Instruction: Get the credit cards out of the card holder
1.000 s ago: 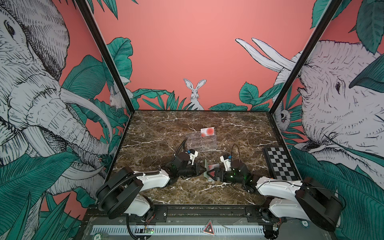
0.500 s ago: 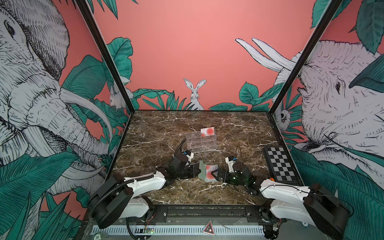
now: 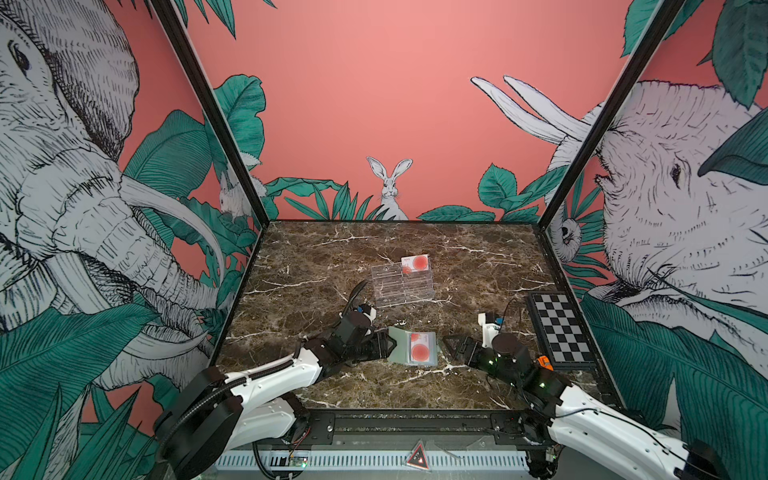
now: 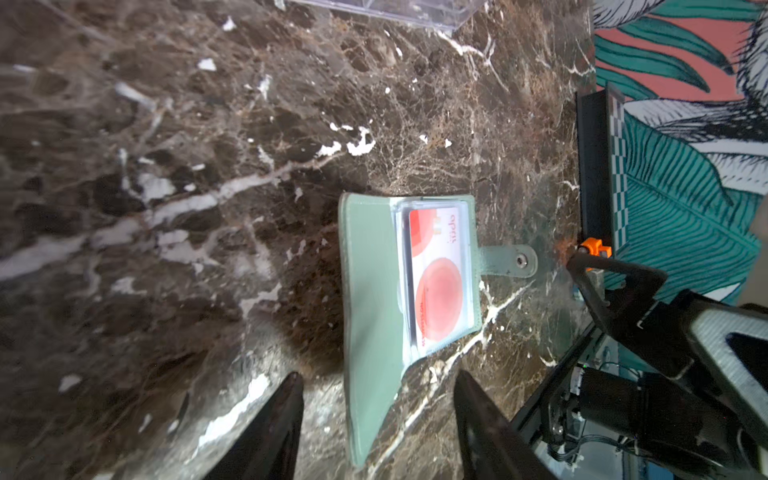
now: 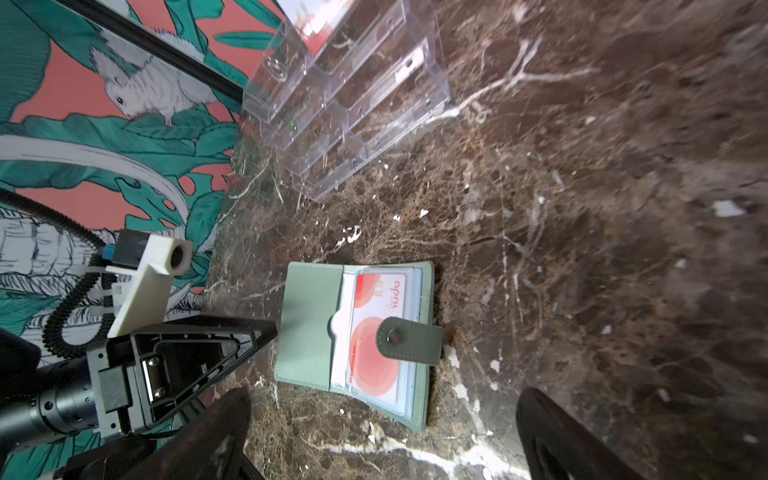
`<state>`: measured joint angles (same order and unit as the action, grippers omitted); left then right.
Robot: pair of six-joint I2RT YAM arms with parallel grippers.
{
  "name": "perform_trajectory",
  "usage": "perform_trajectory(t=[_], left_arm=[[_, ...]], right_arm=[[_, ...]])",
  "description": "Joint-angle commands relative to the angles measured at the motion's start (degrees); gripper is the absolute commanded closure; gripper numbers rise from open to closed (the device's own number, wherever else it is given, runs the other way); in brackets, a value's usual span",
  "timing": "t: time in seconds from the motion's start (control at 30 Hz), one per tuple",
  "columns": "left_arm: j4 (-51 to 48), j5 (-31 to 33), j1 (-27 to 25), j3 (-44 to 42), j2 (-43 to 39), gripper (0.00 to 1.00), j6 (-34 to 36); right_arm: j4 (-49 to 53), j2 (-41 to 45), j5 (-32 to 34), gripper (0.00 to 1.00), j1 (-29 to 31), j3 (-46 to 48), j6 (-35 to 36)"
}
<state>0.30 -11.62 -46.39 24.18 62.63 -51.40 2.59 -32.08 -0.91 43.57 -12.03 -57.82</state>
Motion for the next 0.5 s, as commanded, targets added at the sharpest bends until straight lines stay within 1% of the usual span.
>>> perform_trajectory(t=[0.0, 0.13, 0.17, 0.23, 0.3, 0.47], left_arm=[[-6.87, 4.34, 0.32, 2.31, -5.61, 0.32, 0.26], [-9.25, 6.45, 0.30, 3.39, -12.62, 0.24, 1.57], [-8.56, 7.54, 0.24, 2.96, -14.48, 0.20, 1.25], [-3.94, 8.72, 0.29, 0.95, -18.37, 0.13, 0.60], [-2.36, 9.80, 0.26, 0.41, -20.73, 0.09, 0.63], [-1.87, 8.75, 0.29, 2.70, -21.39, 0.07, 2.70]], right_arm=[[9.70, 6.01, 3.49, 0.02, -1.09, -2.69, 3.88], [16.51, 10.69, 3.46, 0.02, -2.80, -5.77, 8.23], [17.34, 11.06, 2.91, 0.02, -3.11, -6.26, 9.15], [18.55, 11.22, 1.75, 0.02, -3.99, -7.59, 11.39], [19.46, 10.13, 0.64, 0.02, -4.91, -9.18, 13.29], [24.38, 3.47, -4.12, 0.02, -9.86, -15.74, 19.69]])
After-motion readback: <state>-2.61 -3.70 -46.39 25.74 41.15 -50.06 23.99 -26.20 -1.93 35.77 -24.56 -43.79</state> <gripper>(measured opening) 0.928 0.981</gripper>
